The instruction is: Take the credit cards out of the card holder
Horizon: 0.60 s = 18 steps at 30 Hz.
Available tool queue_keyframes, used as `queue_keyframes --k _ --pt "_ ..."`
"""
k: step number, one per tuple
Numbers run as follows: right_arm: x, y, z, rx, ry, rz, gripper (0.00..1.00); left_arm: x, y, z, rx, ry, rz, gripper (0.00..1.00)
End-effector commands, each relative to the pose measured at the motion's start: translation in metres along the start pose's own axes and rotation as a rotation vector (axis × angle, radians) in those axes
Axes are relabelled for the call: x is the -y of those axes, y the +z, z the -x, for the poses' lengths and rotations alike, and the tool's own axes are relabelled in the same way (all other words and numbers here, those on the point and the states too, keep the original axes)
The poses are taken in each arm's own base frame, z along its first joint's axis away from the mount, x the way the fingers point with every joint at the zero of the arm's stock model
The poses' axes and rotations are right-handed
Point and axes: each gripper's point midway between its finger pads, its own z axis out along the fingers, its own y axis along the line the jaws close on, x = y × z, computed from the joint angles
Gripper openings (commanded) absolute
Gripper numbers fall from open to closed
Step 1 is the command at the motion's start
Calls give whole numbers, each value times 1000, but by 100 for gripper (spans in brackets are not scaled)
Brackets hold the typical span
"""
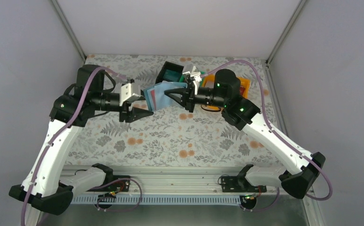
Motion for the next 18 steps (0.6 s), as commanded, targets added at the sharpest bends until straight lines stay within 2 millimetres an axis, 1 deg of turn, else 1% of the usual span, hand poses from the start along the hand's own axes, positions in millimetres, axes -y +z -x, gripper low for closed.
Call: queue_keyframes --k 1,3,4,5,7,8,10,16,18 --pt "-4 -11 6 17 -43 -2 4 28 -9 13 59 72 -105 62" --pt "-9 -11 5 10 -52 28 4 25 -8 14 66 55 -104 63" --pt "-11 -10 3 3 -55 44 4 20 -6 15 69 44 -93 60" --pt "-15 -10 2 -2 -64 67 4 16 -5 16 70 30 -83 56" --pt "-22 -11 0 -9 -75 108 4 11 -3 19 74 18 -73 42" --pt "-25 -11 -2 -13 -78 125 4 9 -3 20 76 14 -68 39" --pt "-27 -10 -4 -19 -81 147 4 6 -3 21 77 9 -64 28" --pt "-35 -10 -6 -30 -101 203 4 3 -1 19 74 -3 -58 4" --pt "-38 -11 -8 -36 -115 221 4 7 -2 21 83 1 -73 3"
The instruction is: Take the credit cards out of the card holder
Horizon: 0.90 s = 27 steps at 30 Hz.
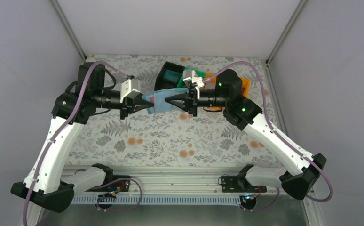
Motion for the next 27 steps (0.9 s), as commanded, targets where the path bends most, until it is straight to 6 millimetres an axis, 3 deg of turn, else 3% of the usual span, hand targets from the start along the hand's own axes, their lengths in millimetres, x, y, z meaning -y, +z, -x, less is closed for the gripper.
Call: queue_keyframes --k 1,5,10,13,18,22,27 --pt "-12 -2 -2 -13 -45 67 4 12 -4 16 54 52 -53 2" --pt "-15 -6 -5 -30 -76 67 11 23 -8 18 76 64 -103 2" --pt "-7 -13 -3 -20 -88 -20 17 19 -8 13 71 53 -90 2" --pt "1 -16 -5 -28 -73 -69 35 13 -9 11 65 40 -62 2" --pt "28 -26 -2 -43 -39 -251 54 -30 -8 -3 -1 -48 141 2" --pt "53 -41 0 -51 2 -435 55 -73 -12 -26 -76 -107 359 2" --pt "56 -45 4 -17 45 -474 52 -104 -21 -44 -129 -156 525 2"
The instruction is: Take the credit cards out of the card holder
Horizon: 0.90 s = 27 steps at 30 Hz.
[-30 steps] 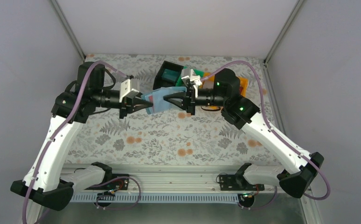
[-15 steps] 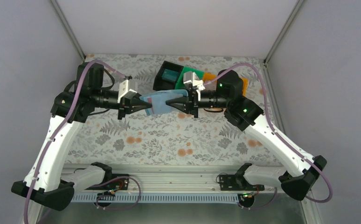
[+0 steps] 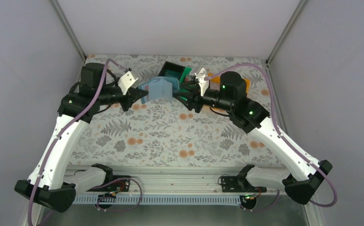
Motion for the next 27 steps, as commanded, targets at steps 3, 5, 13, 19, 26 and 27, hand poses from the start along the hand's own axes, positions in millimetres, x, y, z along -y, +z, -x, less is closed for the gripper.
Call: queue_keyframes --k 3,5,13,19,26,27 --pt "-2 -4 21 67 93 -62 45 -36 0 0 2 -54 171 2" --pt "-20 11 19 68 99 -21 42 -36 2 1 9 -72 154 2" --pt "-31 67 4 31 127 -95 46 -24 1 3 41 -96 65 2" --pt "13 78 6 44 157 -289 61 -1 -1 10 76 -77 -69 2" --pt "39 86 0 38 181 -361 69 20 -2 14 105 -65 -202 2" --pt "39 88 -1 34 179 -350 68 23 -3 14 109 -61 -210 2"
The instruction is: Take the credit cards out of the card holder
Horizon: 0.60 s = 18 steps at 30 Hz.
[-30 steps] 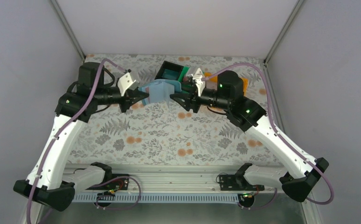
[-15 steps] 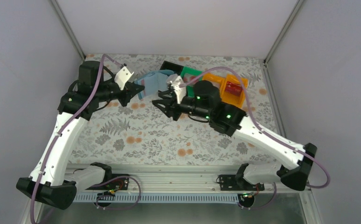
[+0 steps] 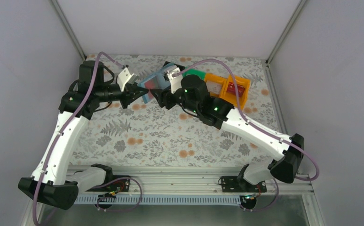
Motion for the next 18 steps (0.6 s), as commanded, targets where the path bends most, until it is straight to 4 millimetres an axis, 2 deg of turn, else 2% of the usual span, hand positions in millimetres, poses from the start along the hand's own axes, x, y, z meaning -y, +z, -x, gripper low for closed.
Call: queue_keyframes --k 1,4,6,9,11,15,18 --pt "18 5 23 70 22 -62 67 35 -6 8 50 31 -174 2" --pt "29 4 20 51 30 -82 60 36 -8 10 51 39 -166 2" --pt "44 -5 19 50 39 -109 61 31 -10 11 45 46 -128 2" --pt "73 -24 17 43 42 -142 64 12 -7 8 21 32 -32 2" --pt "77 -35 12 -7 8 -111 65 0 -5 4 6 10 23 2" --pt "64 -56 12 -82 -66 -49 63 -20 -5 -2 -14 -19 123 2" --pt "30 -76 22 -52 -100 125 58 -35 -8 -5 -30 -17 221 2"
